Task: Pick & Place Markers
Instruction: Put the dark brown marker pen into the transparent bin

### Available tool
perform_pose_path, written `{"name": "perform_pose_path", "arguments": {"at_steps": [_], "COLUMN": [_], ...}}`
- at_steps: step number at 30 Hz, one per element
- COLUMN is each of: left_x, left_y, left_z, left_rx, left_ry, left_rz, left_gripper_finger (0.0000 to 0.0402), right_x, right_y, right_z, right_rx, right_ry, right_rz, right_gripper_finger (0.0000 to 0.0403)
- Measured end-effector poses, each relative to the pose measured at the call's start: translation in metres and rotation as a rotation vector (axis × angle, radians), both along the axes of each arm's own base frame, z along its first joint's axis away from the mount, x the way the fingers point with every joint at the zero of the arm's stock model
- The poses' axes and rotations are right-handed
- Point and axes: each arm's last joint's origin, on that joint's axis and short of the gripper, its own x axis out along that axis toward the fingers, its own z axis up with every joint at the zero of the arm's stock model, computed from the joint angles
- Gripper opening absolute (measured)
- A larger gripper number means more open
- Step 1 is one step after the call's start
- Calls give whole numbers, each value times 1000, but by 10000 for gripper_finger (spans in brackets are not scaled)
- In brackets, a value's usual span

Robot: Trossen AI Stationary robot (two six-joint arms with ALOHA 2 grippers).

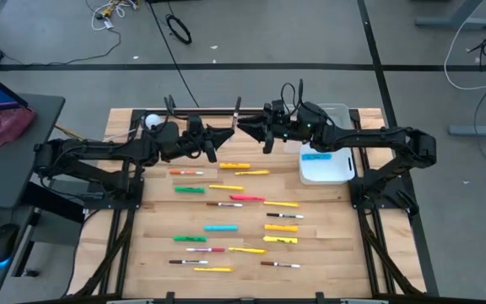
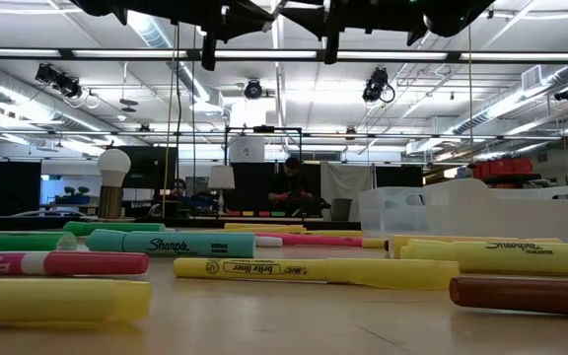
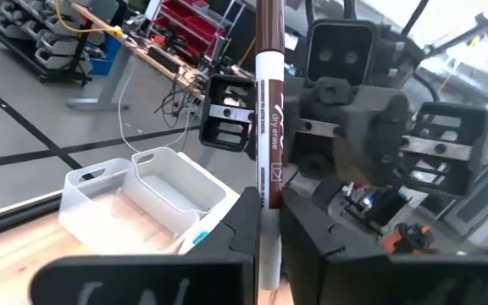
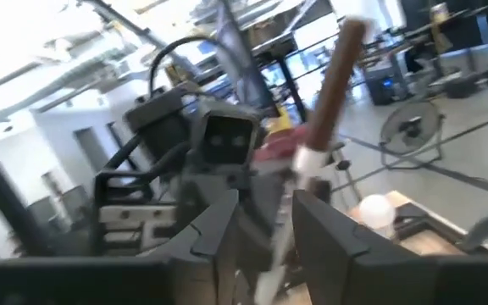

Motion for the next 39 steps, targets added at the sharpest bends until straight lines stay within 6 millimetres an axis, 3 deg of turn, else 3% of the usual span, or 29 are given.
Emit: {"name": "perform_pose_path", "arguments": {"at_steps": [20,24,32,39], "left_x": [1,1,1,1], "left_y": [-2,-2,-1,-2], "left_z": [-8,-10,-11,-11], "left_rx": [72,72,59,57], "left_ry": [105,127,136,134], "left_rz": [-74,-91,-85,-122], "left_gripper_finger": [31,32,33,31], "right_x": [7,5,-8,-7], "right_y": [0,1,-14,-11], "right_z": [-12,-14,-24,-9], "right_rx": [35,41,131,17], "right_ry": [61,88,272,127], "right_rz": [36,122,118,129], "right_gripper_finger": [144,149,210,237]}}
